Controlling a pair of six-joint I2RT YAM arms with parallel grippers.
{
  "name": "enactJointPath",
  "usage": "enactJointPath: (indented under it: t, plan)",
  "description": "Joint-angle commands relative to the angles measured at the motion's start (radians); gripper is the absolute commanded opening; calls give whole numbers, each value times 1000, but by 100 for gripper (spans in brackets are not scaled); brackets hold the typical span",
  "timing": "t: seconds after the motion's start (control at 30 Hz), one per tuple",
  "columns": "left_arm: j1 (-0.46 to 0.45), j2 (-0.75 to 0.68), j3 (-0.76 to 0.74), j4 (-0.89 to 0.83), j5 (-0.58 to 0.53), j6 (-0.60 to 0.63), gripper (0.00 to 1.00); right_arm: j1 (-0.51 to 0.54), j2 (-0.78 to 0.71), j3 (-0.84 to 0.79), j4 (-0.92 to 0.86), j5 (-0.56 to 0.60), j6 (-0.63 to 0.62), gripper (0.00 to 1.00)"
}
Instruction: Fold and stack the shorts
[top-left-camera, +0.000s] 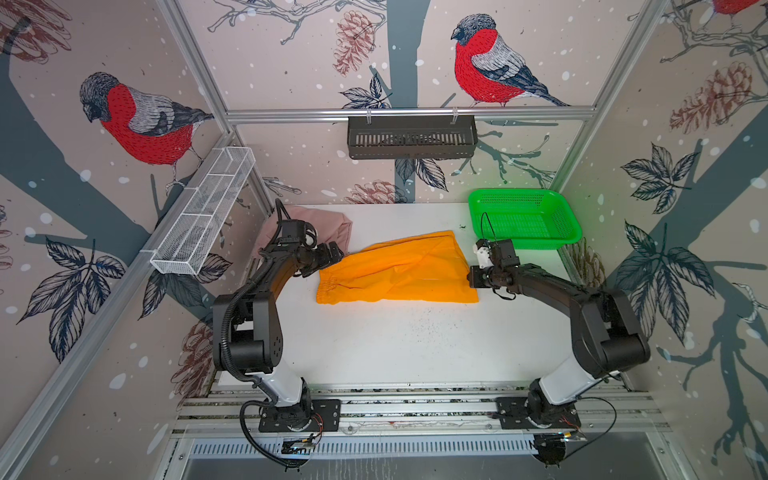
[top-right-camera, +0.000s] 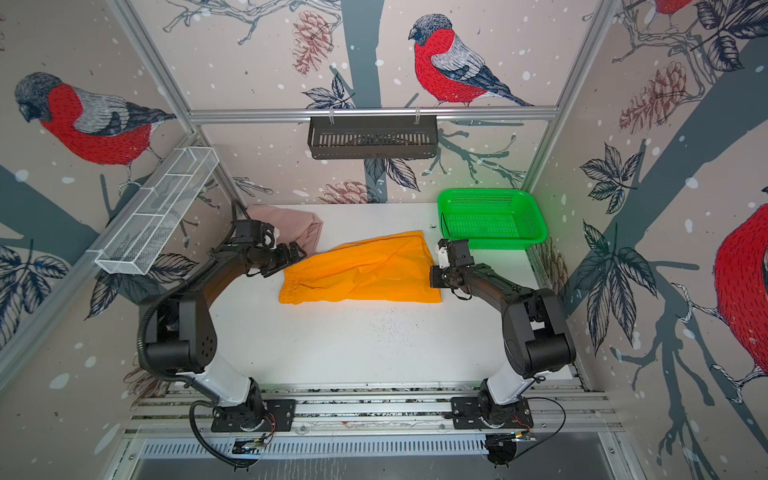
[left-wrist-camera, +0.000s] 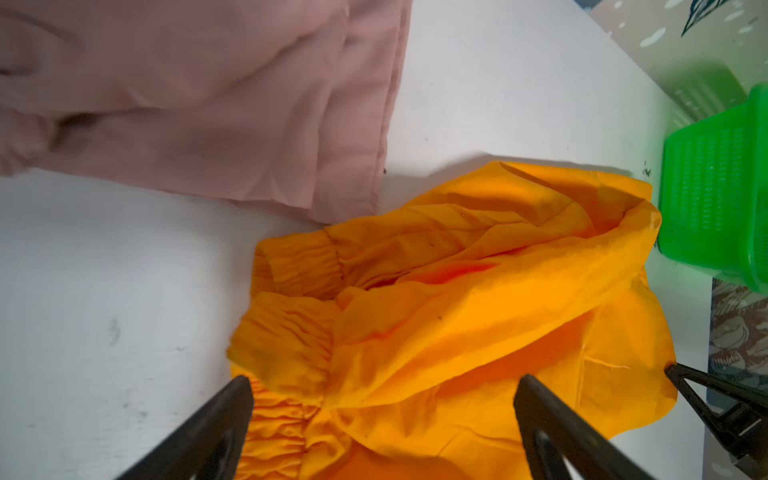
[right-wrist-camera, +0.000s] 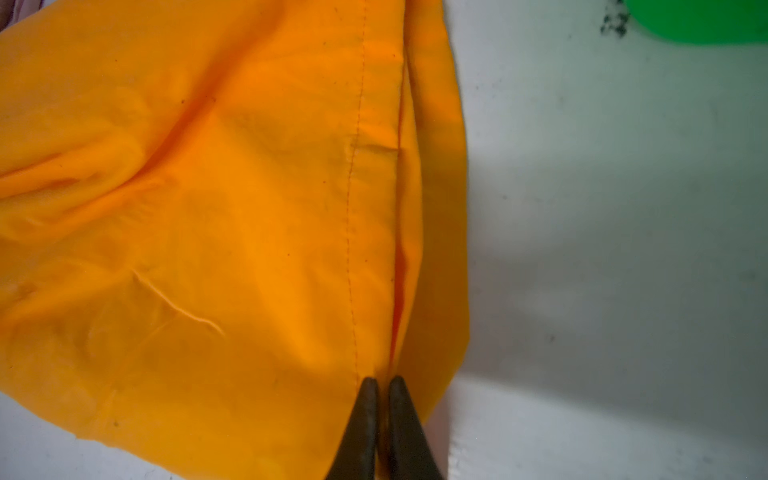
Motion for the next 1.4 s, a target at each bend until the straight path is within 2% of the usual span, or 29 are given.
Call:
enactJointPath:
  t: [0.0, 0.2, 0.27, 0.33, 0.37, 0.43, 0.6, 0.8, 1.07, 1.2, 1.3, 1.37]
  plan:
    - [-1, -6, -29, 24, 11, 7, 98, 0, -62, -69, -68, -10, 75, 2]
    - [10, -45, -34, 28, -53, -1, 98, -12, -226, -136, -173, 8, 138, 3]
    - [19, -46, -25, 43, -66, -5, 98, -21, -271, -125, -168, 12, 135, 28]
    - [21, -37, -21, 85, -73, 11, 98, -26, -284, -102, -130, 31, 114, 45]
    - [21, -29, -21, 109, -74, 22, 98, -28, -277, -92, -102, 35, 103, 51]
    - [23, 7, -6, 133, -80, 54, 98, -37, -234, -61, -23, 31, 82, 54]
    - [35, 80, 6, 213, 24, 137, 98, -48, -55, 70, 118, -16, 18, 56]
    - [36, 114, 5, 210, 61, 206, 98, -54, 183, 253, 103, 13, -58, 62]
    - [36, 76, -55, 299, 142, 230, 98, -60, 350, 380, 107, 15, -83, 62]
    - [36, 83, -67, 310, 148, 235, 98, -60, 401, 412, 103, 3, -84, 62]
    - [36, 96, -69, 312, 165, 236, 98, -60, 419, 415, 118, -30, -72, 58]
    - [35, 99, -75, 315, 167, 238, 98, -60, 427, 412, 128, -59, -63, 49]
